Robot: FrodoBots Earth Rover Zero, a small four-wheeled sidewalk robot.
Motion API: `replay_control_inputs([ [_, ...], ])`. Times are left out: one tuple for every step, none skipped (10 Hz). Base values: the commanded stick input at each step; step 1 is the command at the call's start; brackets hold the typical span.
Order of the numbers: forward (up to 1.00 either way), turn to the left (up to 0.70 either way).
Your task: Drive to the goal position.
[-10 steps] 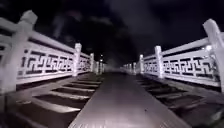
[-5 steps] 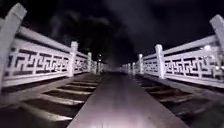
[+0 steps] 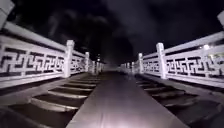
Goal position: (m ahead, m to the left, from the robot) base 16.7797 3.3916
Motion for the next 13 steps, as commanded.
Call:
replay_control_inputs([
  [0.45, 0.00],
  [0.45, 0.00],
  [0.45, 0.00],
  [0.45, 0.00],
  [0.45, 0.00],
  [0.45, 0.00],
  [0.45, 0.00],
  [0.45, 0.00],
  [0.45, 0.00],
  [0.45, 0.00],
  [0.45, 0.00],
  [0.45, 0.00],
  [0.45, 0.00],
])
